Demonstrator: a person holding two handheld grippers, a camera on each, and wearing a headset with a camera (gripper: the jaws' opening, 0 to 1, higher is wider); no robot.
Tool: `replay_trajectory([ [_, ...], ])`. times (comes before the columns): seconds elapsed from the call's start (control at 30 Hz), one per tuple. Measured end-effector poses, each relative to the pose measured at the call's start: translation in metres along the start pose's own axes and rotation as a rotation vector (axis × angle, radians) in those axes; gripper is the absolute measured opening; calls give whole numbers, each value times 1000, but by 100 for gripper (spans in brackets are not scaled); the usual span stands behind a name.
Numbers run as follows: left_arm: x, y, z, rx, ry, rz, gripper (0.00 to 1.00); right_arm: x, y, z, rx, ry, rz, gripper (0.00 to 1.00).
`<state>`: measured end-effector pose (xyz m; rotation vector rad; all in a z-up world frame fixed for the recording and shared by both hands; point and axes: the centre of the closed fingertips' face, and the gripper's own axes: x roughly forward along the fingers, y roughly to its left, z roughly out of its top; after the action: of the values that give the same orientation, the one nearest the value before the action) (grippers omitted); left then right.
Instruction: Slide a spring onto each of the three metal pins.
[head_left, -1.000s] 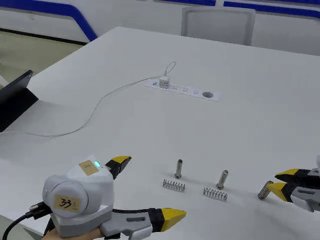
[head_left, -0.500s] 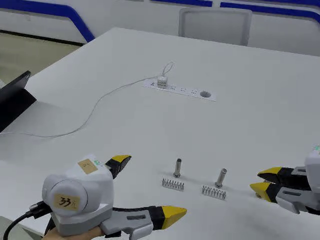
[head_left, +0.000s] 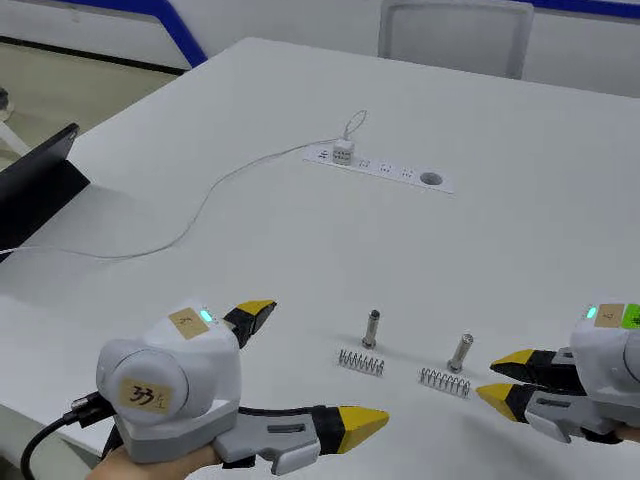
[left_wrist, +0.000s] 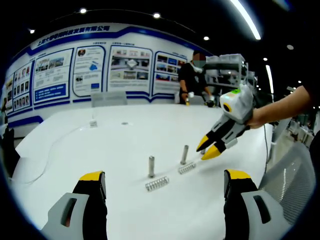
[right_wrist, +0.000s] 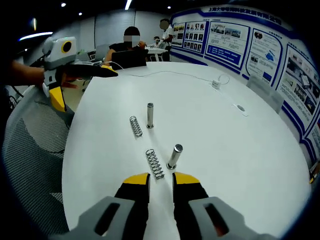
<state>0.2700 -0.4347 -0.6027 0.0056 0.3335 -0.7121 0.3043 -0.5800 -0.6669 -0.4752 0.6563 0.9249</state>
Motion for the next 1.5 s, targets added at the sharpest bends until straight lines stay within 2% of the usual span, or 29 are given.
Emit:
replay_trajectory([
  [0.37,0,1,-3,-1,15,7,100,21,8,-6,-25,35,59,18],
  [0.5,0,2,-4,-4,16,11,100,29,6,-11,-18,46,72,18],
  [0.67,2,0,-9,0,38,3,100,36,6,-15,15,51,89,18],
  [0.73,2,-1,-9,3,40,0,100,37,9,-13,54,37,101,18],
  [0.9,2,-2,-11,3,50,-6,100,36,12,-13,45,33,116,14],
  [1.27,3,-3,-12,10,59,-10,100,34,13,-14,54,44,104,11],
  [1.4,2,-6,-12,23,62,-18,99,29,11,-15,44,51,90,11],
  [1.5,3,-10,-14,50,71,-29,99,19,13,-10,42,26,95,11],
])
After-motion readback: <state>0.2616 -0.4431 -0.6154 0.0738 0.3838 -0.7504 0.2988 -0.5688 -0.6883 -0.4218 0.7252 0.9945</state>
